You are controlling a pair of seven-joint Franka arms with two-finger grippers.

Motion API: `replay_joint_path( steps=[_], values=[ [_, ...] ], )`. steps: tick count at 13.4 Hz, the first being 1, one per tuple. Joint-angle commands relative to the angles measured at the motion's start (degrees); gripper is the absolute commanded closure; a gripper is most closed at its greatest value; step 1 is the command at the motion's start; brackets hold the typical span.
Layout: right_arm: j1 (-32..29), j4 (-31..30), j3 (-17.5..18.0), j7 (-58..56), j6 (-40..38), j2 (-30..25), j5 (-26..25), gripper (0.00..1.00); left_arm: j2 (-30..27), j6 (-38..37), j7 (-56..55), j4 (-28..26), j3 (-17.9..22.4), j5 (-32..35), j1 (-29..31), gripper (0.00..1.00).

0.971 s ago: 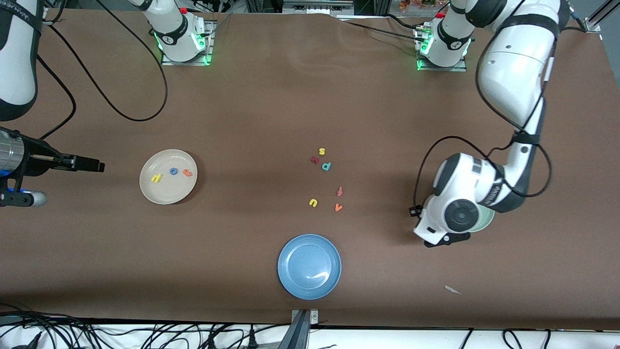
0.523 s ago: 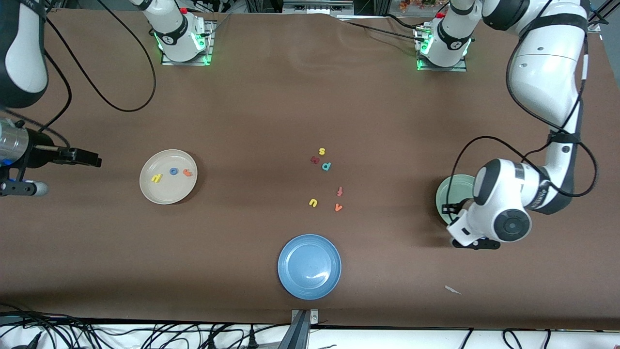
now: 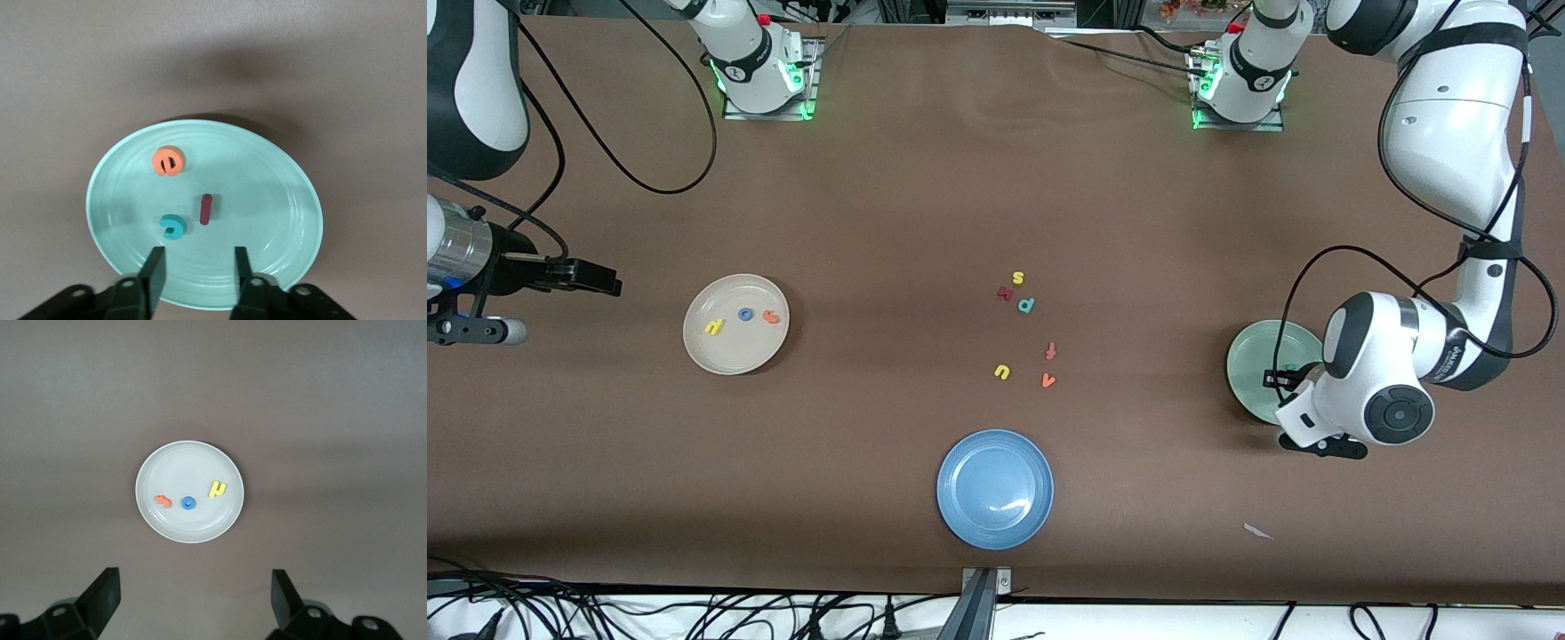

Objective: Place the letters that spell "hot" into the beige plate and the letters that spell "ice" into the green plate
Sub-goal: 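Carry the pink l to the green plate and open the left gripper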

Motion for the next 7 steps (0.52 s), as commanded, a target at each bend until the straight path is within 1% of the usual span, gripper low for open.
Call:
replay_joint_path(
  steps=[1,2,5,7],
  values=[
    [-1.05,-2.04,1.09,-0.39,0.79,-1.68,-0.82,0.0,-2.62,-0.35,1.23,-0.55,-0.65,0.63,0.88,0.0],
    [-1.05,-2.04,1.09,-0.39,0.79,-1.68,-0.82,0.0,-2.71,-0.35,1.05,-0.11,-0.65,0.45,0.88,0.0],
    [-1.05,-2.04,1.18,-0.13,0.88,-1.68,-0.82,0.0,-4.03,-0.35,0.87,-0.02,-0.65,-3.49,0.88,0.0],
    [-0.96,-2.04,1.18,0.05,0.88,-1.68,-0.82,0.0,-4.73,-0.35,0.88,-0.11,-0.56,-3.85,1.23,0.0]
  ],
)
